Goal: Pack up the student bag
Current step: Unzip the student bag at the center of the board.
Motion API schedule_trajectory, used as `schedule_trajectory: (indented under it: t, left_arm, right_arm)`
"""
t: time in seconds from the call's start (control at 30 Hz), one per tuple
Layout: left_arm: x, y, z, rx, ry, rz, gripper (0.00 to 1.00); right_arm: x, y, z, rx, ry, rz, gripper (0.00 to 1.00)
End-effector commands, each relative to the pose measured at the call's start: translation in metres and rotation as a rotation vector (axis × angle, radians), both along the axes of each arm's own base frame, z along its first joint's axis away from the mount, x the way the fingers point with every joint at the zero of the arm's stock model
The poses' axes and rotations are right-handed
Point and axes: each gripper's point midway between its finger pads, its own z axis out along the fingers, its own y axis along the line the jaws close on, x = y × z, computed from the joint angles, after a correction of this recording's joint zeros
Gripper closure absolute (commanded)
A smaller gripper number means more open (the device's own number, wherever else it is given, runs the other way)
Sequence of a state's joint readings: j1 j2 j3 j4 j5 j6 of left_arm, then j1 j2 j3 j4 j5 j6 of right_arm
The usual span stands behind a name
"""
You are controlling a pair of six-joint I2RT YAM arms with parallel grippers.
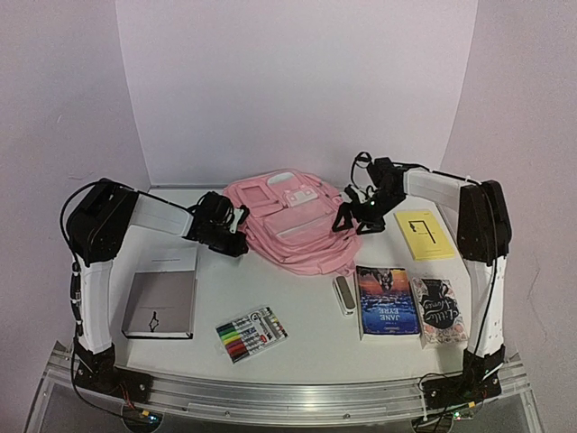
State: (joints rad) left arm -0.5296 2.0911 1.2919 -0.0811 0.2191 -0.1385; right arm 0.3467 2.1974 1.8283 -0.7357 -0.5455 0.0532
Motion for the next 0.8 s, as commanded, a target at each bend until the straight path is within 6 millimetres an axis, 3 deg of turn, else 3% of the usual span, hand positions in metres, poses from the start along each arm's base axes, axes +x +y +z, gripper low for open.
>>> schedule_trajectory:
  t: [0.0,0.13,0.3,0.5,0.63,0.77]
  left_arm:
    - [-0.013,-0.012,0.035,-0.046,-0.022,-0.030,1.00]
    - [-0.027,-0.022,0.042,-0.048,-0.006,-0.077,1.00]
    - [-0.049,-0.030,0.048,-0.039,0.011,-0.138,1.00]
    - [-0.076,-0.035,0.054,-0.069,0.061,-0.184,1.00]
    - [-0.105,-0.047,0.056,-0.074,0.086,-0.231,1.00]
    - [-0.118,-0.040,0.056,-0.088,0.098,-0.187,1.00]
  right_arm:
    - [-0.016,0.013,-0.014,0.050,0.082,0.033,0.10]
    - [-0.012,0.015,-0.021,0.065,0.104,-0.001,0.26]
    - [-0.007,0.011,-0.034,0.045,0.124,-0.071,0.57]
    - [0.000,0.010,-0.036,0.038,0.121,-0.124,0.97]
    - [0.003,0.010,-0.037,0.039,0.124,-0.147,1.00]
    - [0.001,0.010,-0.036,0.050,0.136,-0.162,1.00]
